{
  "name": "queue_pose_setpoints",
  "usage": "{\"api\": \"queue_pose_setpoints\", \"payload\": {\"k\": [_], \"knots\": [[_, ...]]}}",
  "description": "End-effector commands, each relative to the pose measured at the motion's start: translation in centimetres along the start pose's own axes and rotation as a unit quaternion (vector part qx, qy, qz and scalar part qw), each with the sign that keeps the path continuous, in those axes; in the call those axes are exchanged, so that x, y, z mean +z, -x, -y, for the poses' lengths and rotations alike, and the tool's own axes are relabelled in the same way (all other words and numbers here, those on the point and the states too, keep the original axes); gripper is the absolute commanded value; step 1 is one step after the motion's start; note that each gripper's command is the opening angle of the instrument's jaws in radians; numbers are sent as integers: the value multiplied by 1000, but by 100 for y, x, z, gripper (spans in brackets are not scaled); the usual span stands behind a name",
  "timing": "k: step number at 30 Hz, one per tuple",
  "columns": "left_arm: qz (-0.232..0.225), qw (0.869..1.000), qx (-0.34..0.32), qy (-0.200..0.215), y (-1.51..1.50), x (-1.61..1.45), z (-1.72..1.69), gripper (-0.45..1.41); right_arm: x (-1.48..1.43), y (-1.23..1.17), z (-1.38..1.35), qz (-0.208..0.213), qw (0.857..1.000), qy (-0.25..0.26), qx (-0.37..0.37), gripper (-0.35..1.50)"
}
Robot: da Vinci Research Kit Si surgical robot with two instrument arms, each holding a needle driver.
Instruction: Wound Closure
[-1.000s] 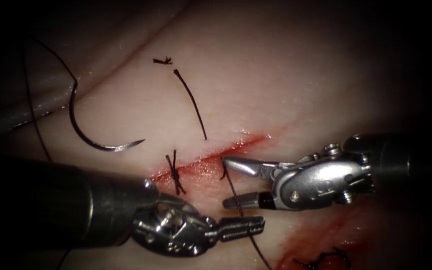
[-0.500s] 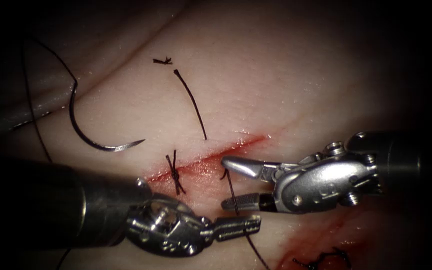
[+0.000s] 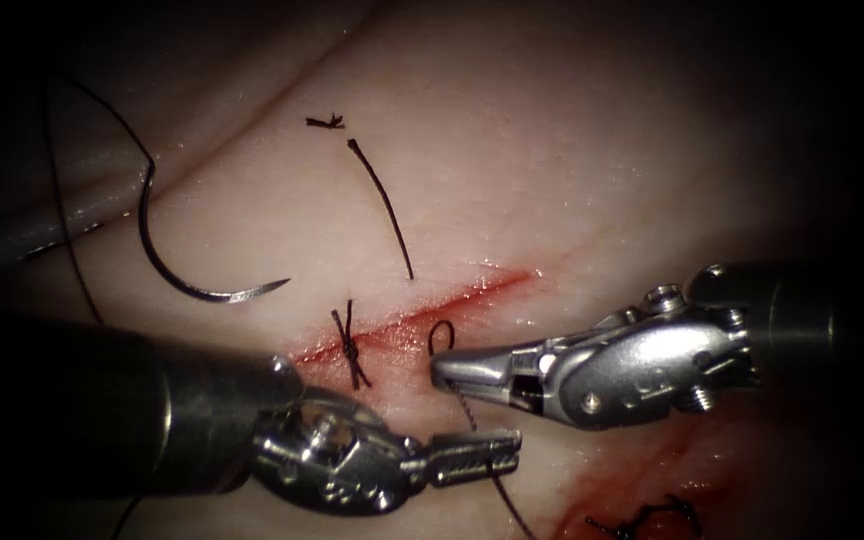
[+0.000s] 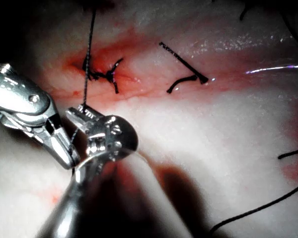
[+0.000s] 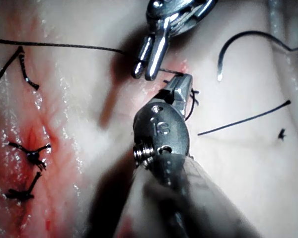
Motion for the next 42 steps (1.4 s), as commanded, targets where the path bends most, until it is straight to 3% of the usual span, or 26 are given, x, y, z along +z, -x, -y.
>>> {"api": "queue_pose_setpoints", "payload": {"k": [1, 4, 5, 10, 24, 34, 42], "knots": [[-1, 1000, 0, -1, 0, 5, -4, 26, 4, 5, 2, 4, 1000, 2, 1, -35], [6, 1000, -5, -9, -3, 3, -3, 54, -1, 9, 1, 10, 1000, 2, -2, -35], [14, 999, -25, -30, -5, 3, -1, 79, -2, 11, 0, 14, 1000, 4, 4, -35], [11, 997, -37, -70, -11, 3, -1, 99, -2, 17, -3, 22, 1000, 8, 19, -35], [32, 996, -10, -80, -10, 22, -9, 93, 7, 66, -39, 44, 992, 22, 117, -35], [62, 993, 14, -101, 1, 42, -10, 93, 21, 75, -47, 57, 989, 14, 134, -35], [65, 991, 23, -119, -8, 48, -9, 89, 23, 90, -53, 65, 986, 19, 153, -35]]}}
